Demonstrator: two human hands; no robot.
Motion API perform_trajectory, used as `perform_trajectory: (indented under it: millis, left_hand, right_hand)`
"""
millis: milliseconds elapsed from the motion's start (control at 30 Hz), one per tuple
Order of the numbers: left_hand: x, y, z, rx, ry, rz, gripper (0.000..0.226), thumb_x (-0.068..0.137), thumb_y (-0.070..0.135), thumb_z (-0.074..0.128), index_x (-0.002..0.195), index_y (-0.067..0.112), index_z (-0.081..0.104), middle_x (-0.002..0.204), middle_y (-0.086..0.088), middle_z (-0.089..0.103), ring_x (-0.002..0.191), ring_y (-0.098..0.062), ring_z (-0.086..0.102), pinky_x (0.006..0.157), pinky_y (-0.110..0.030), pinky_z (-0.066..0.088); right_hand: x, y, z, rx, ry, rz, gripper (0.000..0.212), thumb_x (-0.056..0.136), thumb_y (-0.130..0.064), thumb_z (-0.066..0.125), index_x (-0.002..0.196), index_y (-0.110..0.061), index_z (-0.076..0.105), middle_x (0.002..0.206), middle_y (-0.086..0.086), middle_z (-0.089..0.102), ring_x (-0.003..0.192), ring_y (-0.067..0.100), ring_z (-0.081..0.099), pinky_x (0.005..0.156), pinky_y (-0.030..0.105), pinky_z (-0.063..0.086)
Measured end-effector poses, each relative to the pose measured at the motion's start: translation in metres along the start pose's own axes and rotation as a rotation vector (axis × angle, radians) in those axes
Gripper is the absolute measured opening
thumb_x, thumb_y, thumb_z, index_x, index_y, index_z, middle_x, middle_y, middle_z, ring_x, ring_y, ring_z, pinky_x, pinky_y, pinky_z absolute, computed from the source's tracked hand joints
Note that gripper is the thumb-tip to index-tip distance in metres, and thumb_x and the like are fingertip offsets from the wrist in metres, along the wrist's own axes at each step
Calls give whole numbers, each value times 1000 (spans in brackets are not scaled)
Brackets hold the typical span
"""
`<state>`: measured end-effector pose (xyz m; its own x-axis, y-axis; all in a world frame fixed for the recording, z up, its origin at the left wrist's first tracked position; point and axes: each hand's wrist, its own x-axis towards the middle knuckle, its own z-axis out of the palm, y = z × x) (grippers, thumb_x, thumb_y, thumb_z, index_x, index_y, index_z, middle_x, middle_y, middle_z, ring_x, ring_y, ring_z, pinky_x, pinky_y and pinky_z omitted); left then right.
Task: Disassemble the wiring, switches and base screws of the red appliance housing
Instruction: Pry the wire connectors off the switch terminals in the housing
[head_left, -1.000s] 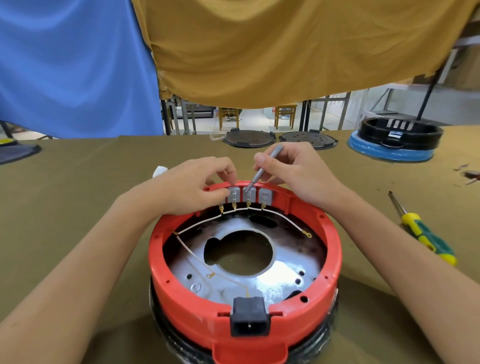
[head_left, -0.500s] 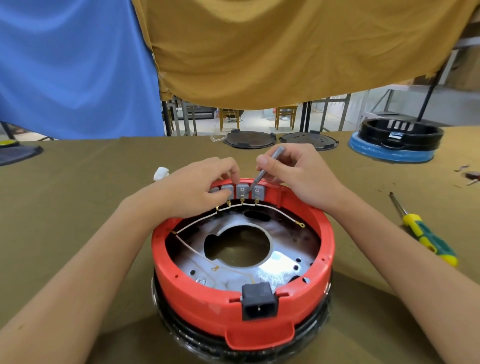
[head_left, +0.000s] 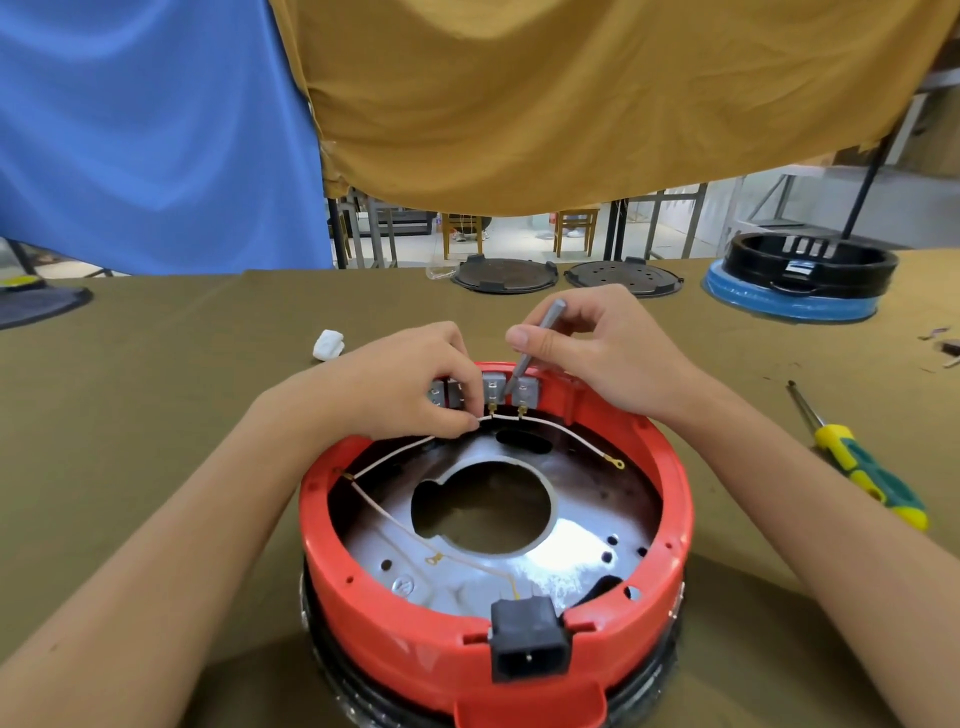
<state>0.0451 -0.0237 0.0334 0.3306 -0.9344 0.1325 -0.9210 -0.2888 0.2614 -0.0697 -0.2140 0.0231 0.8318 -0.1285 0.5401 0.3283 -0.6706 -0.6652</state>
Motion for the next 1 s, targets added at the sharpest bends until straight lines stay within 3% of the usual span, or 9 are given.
perform_trajectory:
  millis: [233,633,900,1000]
  left_hand:
    - [1,-3,3,-22,1,10,11,84,36,72,77,42,68,99,12,45,90,3,49,80,-16,39]
    - [3,-7,5,-54,2,15,6,86,36,72,84,42,71,109,20,47,100,4,52,91,-22,39]
    - [5,-8,5,-46,-2,16,6,86,35,71,83,40,70,108,21,49,101,6,50,85,-12,35]
    - [5,-8,6,-51,-3,17,7,85,35,71,83,42,70,107,19,50,101,8,49,84,-10,35]
  right_hand:
    - [-1,-1,2,-34,-33,-43,20,89,-31,74,81,-13,75,76,9,73,74,31,64,68,37,50]
    - [-3,-5,-1,-92,-55,-50,13,86,-28,78,79,-17,77,69,-5,72,59,0,59,59,13,41]
    - [-1,-8,1,-121,-71,-34,14,86,-27,78,79,-15,76,69,-2,71,59,-1,57,60,16,41]
    - [1,-9,3,-112,-62,-1,15,87,-27,77,78,-14,76,71,3,72,61,10,61,61,26,47]
